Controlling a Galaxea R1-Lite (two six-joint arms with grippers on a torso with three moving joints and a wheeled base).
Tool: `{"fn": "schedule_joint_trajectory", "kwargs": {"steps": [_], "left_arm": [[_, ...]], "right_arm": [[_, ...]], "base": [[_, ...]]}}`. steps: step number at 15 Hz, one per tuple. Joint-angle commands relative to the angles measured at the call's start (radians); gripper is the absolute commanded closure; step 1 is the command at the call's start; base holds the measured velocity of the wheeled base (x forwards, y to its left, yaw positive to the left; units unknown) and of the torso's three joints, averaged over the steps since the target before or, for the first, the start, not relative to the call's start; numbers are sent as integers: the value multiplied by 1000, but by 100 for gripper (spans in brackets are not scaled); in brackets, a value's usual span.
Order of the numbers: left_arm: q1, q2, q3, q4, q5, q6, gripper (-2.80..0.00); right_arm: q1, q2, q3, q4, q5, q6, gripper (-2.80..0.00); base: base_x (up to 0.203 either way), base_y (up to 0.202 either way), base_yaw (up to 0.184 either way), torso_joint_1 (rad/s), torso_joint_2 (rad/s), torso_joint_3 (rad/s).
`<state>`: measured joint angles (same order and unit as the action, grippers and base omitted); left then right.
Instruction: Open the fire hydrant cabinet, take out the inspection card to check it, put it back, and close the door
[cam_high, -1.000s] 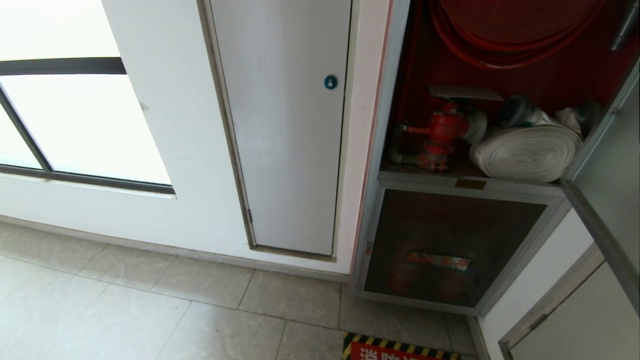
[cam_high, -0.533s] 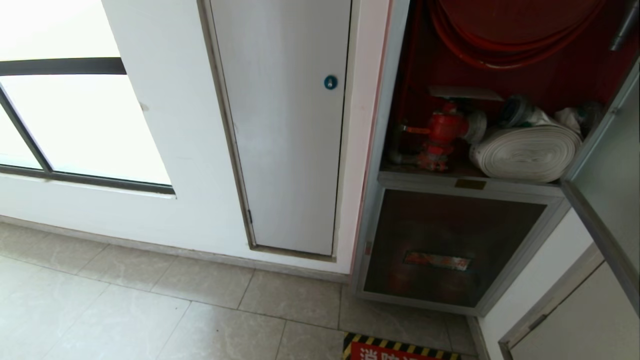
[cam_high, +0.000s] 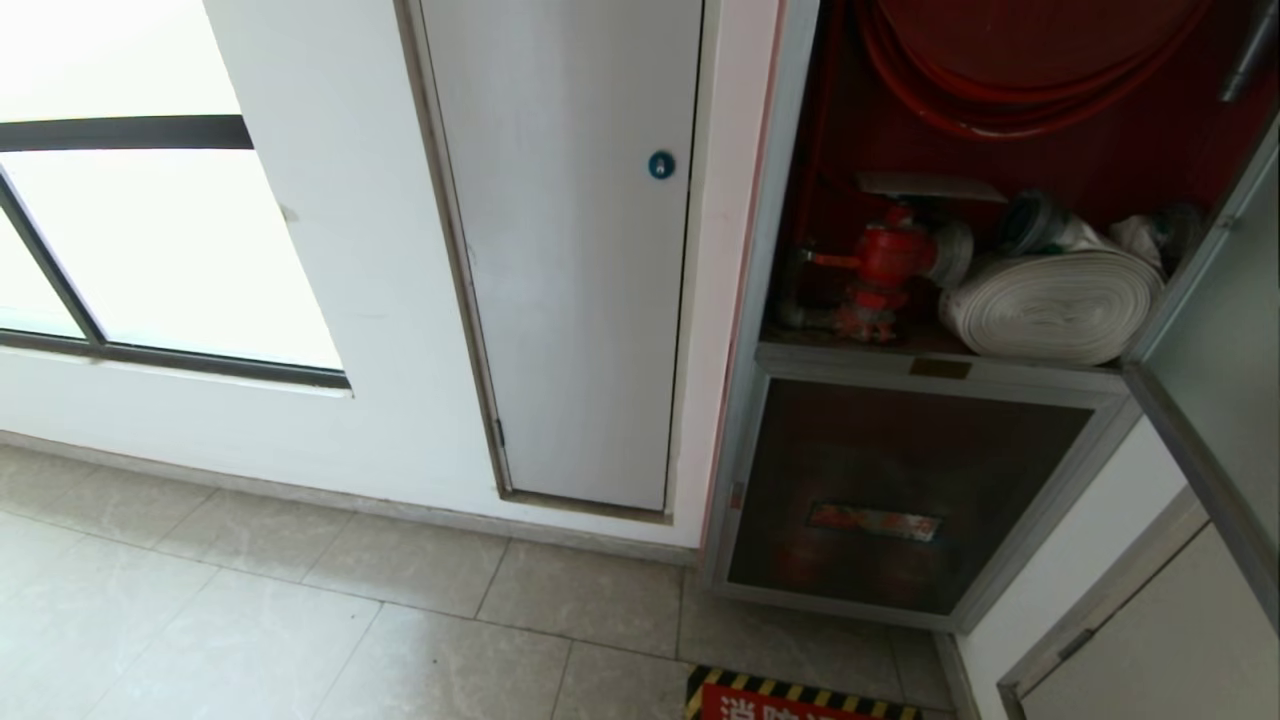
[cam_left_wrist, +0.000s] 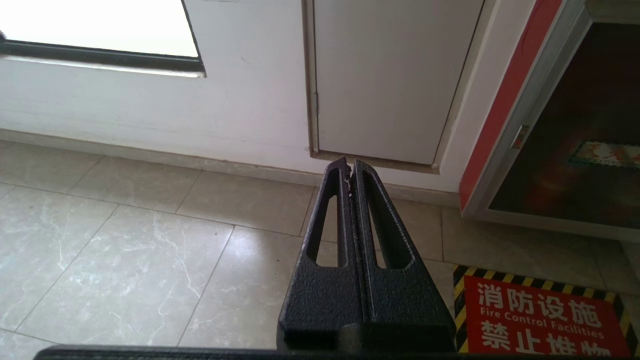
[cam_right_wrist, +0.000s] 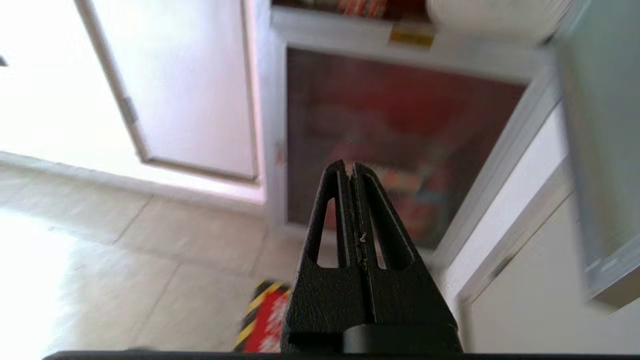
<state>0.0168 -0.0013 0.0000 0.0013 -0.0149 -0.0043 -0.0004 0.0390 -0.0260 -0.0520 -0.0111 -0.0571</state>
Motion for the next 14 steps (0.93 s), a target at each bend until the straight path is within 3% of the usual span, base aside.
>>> {"fn": "schedule_joint_trajectory", "kwargs": {"steps": [1, 10, 14], "left_arm": [[0, 1, 0, 0, 0, 0, 0], [0, 1, 0, 0, 0, 9, 0], [0, 1, 0, 0, 16, -19, 0]], "right_arm": [[0, -39, 26, 32, 11, 49, 0], [0, -38, 24, 54, -6, 91, 0], [0, -38, 24, 54, -6, 88, 0]], "base": [[0, 0, 0, 0, 0, 0], [0, 0, 0, 0, 0, 0], [0, 0, 0, 0, 0, 0]]}}
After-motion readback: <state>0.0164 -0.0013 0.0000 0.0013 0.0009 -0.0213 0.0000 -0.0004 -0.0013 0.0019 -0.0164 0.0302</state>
